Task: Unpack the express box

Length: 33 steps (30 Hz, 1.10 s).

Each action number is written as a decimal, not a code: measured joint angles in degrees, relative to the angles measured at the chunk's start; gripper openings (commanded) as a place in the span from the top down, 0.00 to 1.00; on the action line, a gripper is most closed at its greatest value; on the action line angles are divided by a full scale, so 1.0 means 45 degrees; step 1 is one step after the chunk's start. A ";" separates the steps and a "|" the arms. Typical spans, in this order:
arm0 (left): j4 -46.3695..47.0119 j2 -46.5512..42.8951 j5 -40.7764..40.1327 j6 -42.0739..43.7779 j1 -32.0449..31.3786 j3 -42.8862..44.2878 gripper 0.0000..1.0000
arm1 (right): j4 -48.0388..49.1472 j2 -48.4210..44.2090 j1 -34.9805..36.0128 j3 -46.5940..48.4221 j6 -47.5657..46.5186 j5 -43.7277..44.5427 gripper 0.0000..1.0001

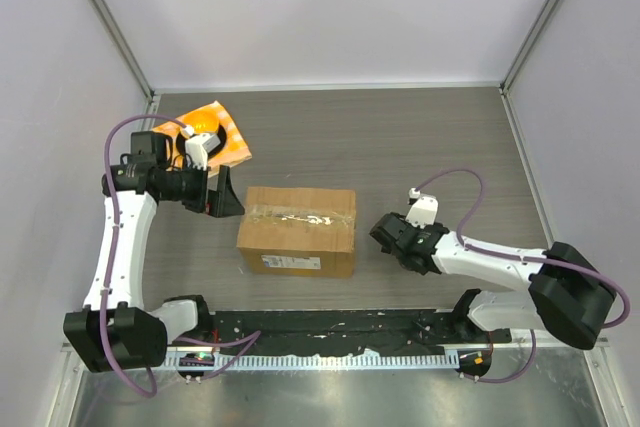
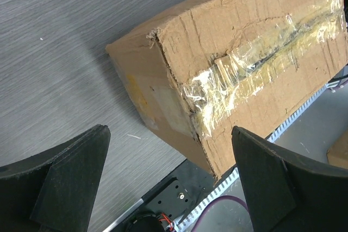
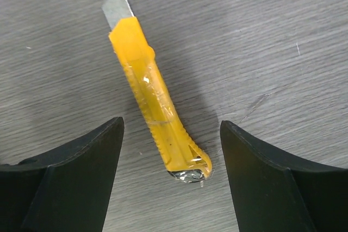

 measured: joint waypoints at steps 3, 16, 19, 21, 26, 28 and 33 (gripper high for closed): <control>0.0005 0.0029 -0.0005 0.0097 0.0000 0.0000 0.00 | 0.0204 0.0491 0.0029 -0.0180 0.0267 0.0015 0.28; -0.0690 0.0427 0.0850 0.0918 -0.0005 0.0835 0.00 | 0.1443 0.0447 0.0160 -0.0631 0.0588 0.0049 0.85; -0.1088 0.0568 0.1093 0.1472 -0.0005 0.1802 0.00 | 0.1146 -0.0243 0.0160 -0.0627 0.0447 -0.0117 0.91; -0.1409 0.0777 0.1350 0.1904 -0.0015 0.2579 0.00 | 0.0607 -0.1093 0.0160 -0.0311 0.0160 -0.0180 0.96; -0.1569 0.0583 0.2909 0.3536 -0.0092 0.3308 0.00 | -0.0413 -0.2705 0.0160 0.2254 -0.1049 -0.0835 0.99; -0.1078 -0.0151 0.3288 0.4177 -0.0282 0.2900 0.00 | -0.0714 -0.2803 0.0160 0.3745 -0.1525 -0.1389 0.99; 0.1297 -0.3172 0.3857 0.5246 -0.0991 0.0850 0.00 | -0.1001 -0.2268 0.0146 0.7198 -0.2535 -0.3920 0.99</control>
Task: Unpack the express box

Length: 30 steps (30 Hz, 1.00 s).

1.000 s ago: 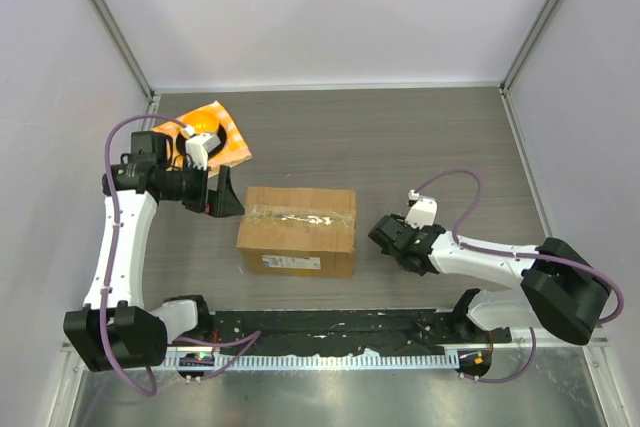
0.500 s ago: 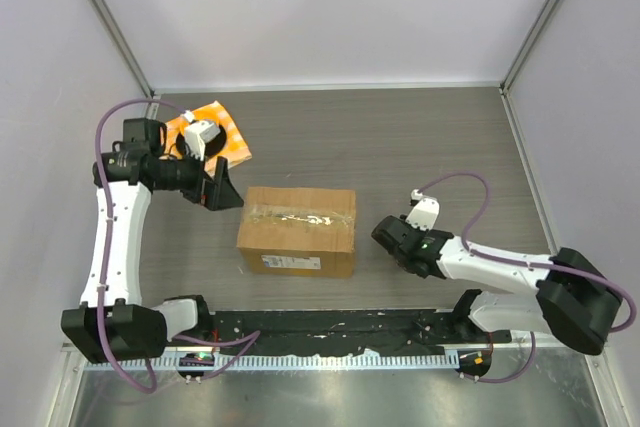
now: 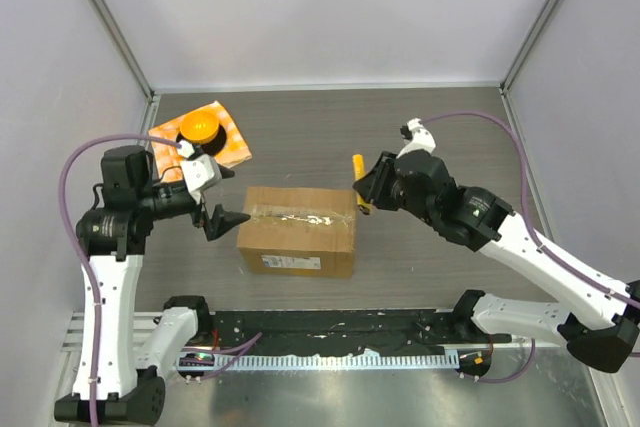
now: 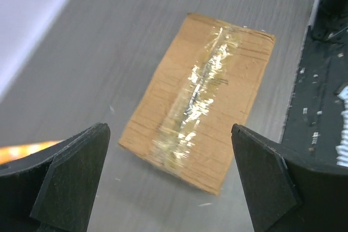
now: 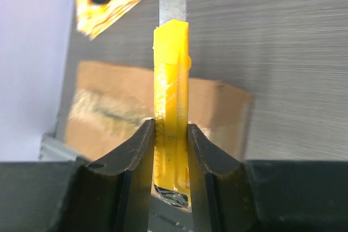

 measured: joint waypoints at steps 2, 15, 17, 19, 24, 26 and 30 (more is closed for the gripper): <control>0.0204 -0.0398 0.0384 0.0942 -0.0068 0.0078 0.00 | 0.0029 0.0408 -0.0005 0.0714 -0.0262 -0.1520 0.99; -0.0306 0.0233 0.1409 0.5969 -0.1860 -0.1389 0.08 | 0.0937 0.3293 0.0000 0.1331 -0.0816 -0.9850 0.99; -0.0248 -0.0175 0.1423 0.6280 -0.2016 -0.1617 0.09 | 0.1127 0.3473 0.0000 0.1554 -0.0811 -1.0448 0.99; -0.0257 -0.0345 0.1423 0.6679 -0.2118 -0.1632 0.11 | 0.1375 0.3701 0.0000 0.1851 -0.0777 -1.1001 0.99; -0.0408 -0.0408 0.1302 0.7747 -0.2399 -0.1637 0.16 | 0.1836 0.4386 0.0010 0.2365 -0.0627 -1.1910 0.99; -0.0432 -0.0413 0.1258 0.7966 -0.2472 -0.1651 0.18 | 0.1943 0.4673 0.0039 0.2438 -0.0583 -1.2152 0.99; -0.0471 -0.0408 0.1156 0.8208 -0.2623 -0.1705 0.20 | 0.2001 0.5124 0.0126 0.2579 -0.0529 -1.2439 0.99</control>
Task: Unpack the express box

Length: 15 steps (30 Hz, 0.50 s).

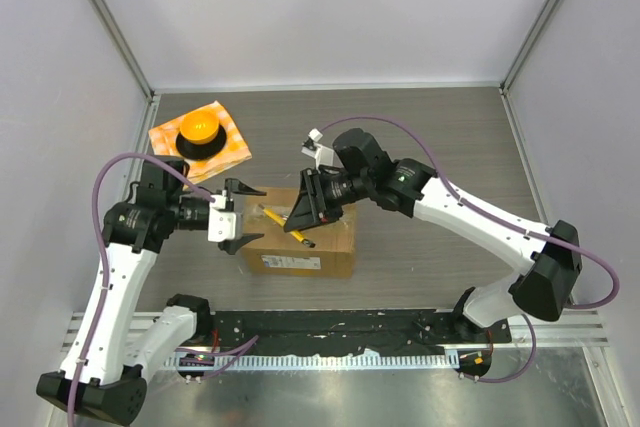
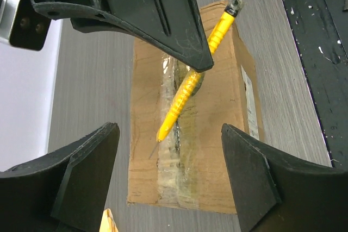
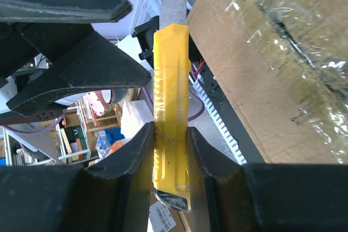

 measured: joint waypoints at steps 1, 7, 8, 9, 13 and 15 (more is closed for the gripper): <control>-0.0019 0.0000 -0.0068 0.0044 -0.0034 -0.0019 0.21 | 0.0000 0.0078 0.0058 0.0063 0.0005 -0.0073 0.99; -0.0427 0.0063 -0.0379 0.0432 -0.0296 -0.0044 0.33 | 0.0083 0.0350 0.0437 0.0656 0.0097 -0.0369 0.99; -0.0539 0.0112 -0.0476 0.0525 -0.0403 -0.0044 0.38 | 0.0121 0.0379 0.0495 0.0753 0.0121 -0.0418 0.99; -0.0670 0.0180 -0.0573 0.0665 -0.0510 -0.0044 0.41 | 0.0146 0.0408 0.0544 0.0831 0.0160 -0.0452 0.99; -0.1127 0.0432 -0.0937 0.1059 -0.0855 -0.0044 0.66 | 0.0272 0.0466 0.0695 0.0908 0.0296 -0.0534 0.99; -0.1248 0.0500 -0.1103 0.1243 -0.0923 -0.0015 0.79 | 0.0248 0.0481 0.0724 0.0908 0.0330 -0.0578 0.99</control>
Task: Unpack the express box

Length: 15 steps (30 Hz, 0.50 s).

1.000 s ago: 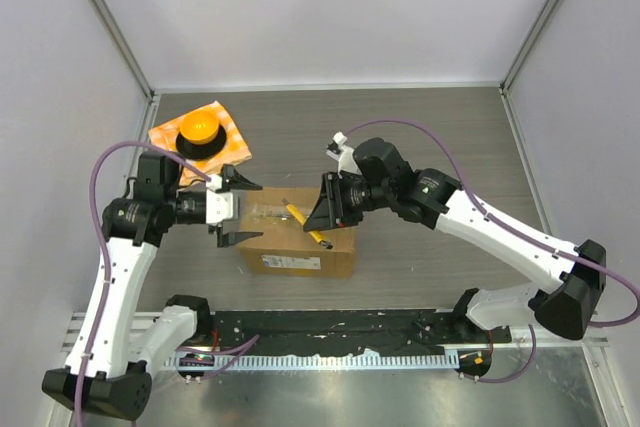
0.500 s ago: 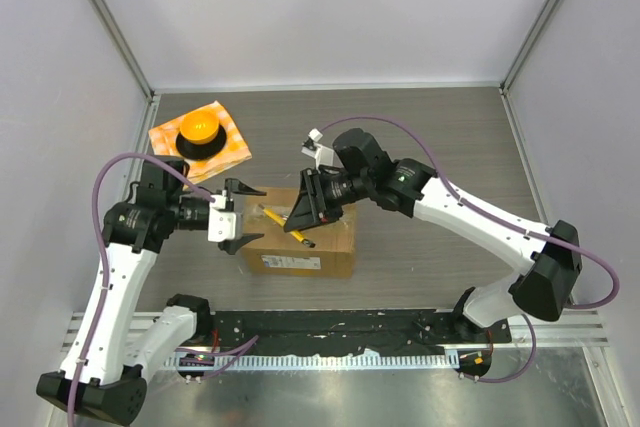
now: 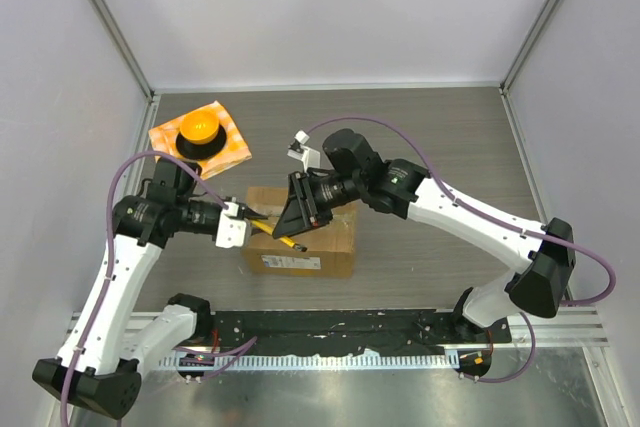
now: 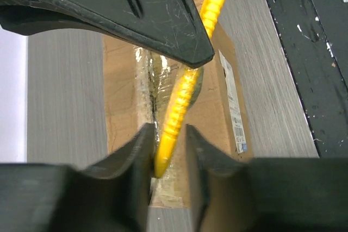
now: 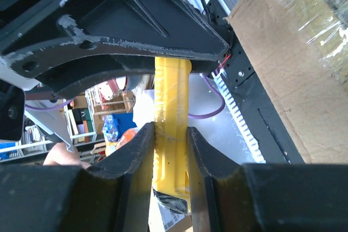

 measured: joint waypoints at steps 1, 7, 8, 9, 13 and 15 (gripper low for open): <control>-0.0019 0.0010 -0.0029 -0.0005 -0.0019 0.0019 0.89 | -0.0024 0.0000 0.0010 0.0000 0.0015 -0.0015 0.99; -0.0636 0.0121 -0.0525 0.0214 -0.0209 0.0175 1.00 | -0.0073 -0.0019 -0.0087 0.0005 -0.0005 -0.0044 0.91; -0.0695 0.0146 -0.0520 0.0165 -0.0233 0.0175 1.00 | -0.0112 -0.0019 -0.0068 0.0005 -0.0053 -0.0015 0.84; -0.0719 0.0146 -0.0525 0.0112 -0.0248 0.0175 1.00 | -0.0185 -0.0019 -0.0053 0.0019 -0.0146 0.0019 0.76; -0.0398 0.0151 -0.0544 -0.1229 -0.0296 0.0170 1.00 | -0.1166 0.0005 0.0010 0.0840 -0.1234 0.1064 0.42; 0.0078 0.0151 -0.0486 -0.2652 -0.0306 0.0165 1.00 | -0.1593 -0.0058 0.0058 0.1384 -0.2021 0.2113 0.29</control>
